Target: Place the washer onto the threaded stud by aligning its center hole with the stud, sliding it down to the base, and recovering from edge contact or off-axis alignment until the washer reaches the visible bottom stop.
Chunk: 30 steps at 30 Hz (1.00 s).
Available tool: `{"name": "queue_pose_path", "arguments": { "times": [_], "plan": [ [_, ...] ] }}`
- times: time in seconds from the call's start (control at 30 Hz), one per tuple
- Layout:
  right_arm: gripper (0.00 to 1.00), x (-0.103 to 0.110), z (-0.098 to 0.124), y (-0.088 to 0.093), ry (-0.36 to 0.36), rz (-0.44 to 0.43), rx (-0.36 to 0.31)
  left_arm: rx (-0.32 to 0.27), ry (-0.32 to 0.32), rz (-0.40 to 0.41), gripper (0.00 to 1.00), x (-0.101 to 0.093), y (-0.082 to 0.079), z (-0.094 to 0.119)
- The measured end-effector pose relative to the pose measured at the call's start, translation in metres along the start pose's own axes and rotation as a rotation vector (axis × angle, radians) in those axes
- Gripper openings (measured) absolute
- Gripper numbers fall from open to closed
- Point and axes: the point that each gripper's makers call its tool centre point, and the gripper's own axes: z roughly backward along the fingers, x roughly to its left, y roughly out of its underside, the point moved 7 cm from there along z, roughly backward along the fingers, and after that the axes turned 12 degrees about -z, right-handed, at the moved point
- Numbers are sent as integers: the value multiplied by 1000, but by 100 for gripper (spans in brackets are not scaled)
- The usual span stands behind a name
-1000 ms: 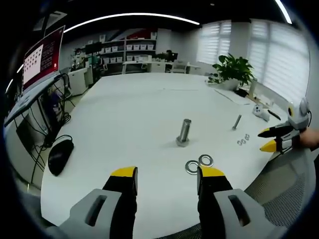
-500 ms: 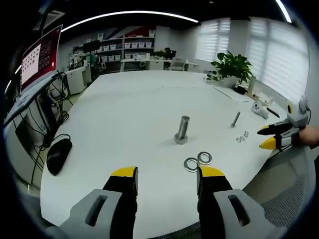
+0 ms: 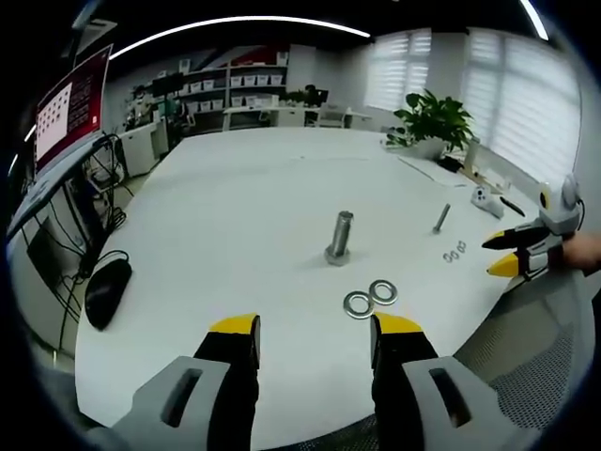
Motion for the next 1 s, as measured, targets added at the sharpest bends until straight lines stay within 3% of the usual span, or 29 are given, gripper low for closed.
{"name": "queue_pose_path", "arguments": {
  "times": [0.6, 1.0],
  "plan": [
    [52, 1, 0, 1, -12, -12, 4, 53, 37, -27, 47, -5, 5, -3],
    [52, 2, 1, 0, -25, -25, 0, 130, 95, -55, 48, -12, 13, -6]
  ]
}}
